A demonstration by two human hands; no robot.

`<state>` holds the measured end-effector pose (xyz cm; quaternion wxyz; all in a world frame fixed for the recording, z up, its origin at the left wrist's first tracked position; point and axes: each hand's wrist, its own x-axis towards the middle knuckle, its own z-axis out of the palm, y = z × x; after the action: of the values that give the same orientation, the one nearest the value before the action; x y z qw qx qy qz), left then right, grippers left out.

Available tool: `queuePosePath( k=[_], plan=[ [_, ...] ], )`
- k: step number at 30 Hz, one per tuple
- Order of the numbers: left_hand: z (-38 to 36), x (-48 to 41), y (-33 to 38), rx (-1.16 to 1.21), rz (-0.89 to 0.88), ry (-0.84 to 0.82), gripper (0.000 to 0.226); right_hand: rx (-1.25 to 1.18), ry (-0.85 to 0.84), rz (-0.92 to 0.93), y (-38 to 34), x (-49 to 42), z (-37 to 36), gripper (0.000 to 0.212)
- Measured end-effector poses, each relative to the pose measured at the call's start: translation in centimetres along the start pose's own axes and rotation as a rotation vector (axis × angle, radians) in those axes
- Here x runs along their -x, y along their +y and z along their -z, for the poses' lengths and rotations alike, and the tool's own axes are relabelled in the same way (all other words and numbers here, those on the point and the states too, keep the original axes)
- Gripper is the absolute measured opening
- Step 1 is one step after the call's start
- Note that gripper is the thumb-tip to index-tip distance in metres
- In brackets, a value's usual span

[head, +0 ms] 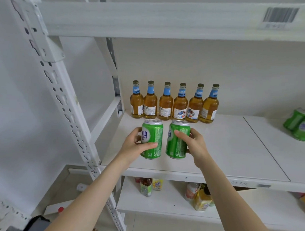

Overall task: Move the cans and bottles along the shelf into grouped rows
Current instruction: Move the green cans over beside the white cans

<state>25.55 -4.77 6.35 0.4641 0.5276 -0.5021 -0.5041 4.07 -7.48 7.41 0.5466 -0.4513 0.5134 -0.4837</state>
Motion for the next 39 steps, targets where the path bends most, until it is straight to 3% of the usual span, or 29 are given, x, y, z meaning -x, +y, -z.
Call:
queuePosePath(
  k=[22,31,39],
  plan=[
    [-25.5,2.7,2.2,0.019,-0.02,-0.033,0.062,0.067,0.018,0.063,-2.4,4.5,25.5,0.04],
    [-34.0,-1.7,2.7,-0.006,-0.018,-0.11,0.07,0.046,0.121,0.073,-2.3,1.8,35.2,0.044],
    [-44.5,-6.9,3.5,-0.03,-0.027,-0.194,0.062,0.009,0.197,0.107,-3.2,-1.4,45.8,0.041]
  ],
)
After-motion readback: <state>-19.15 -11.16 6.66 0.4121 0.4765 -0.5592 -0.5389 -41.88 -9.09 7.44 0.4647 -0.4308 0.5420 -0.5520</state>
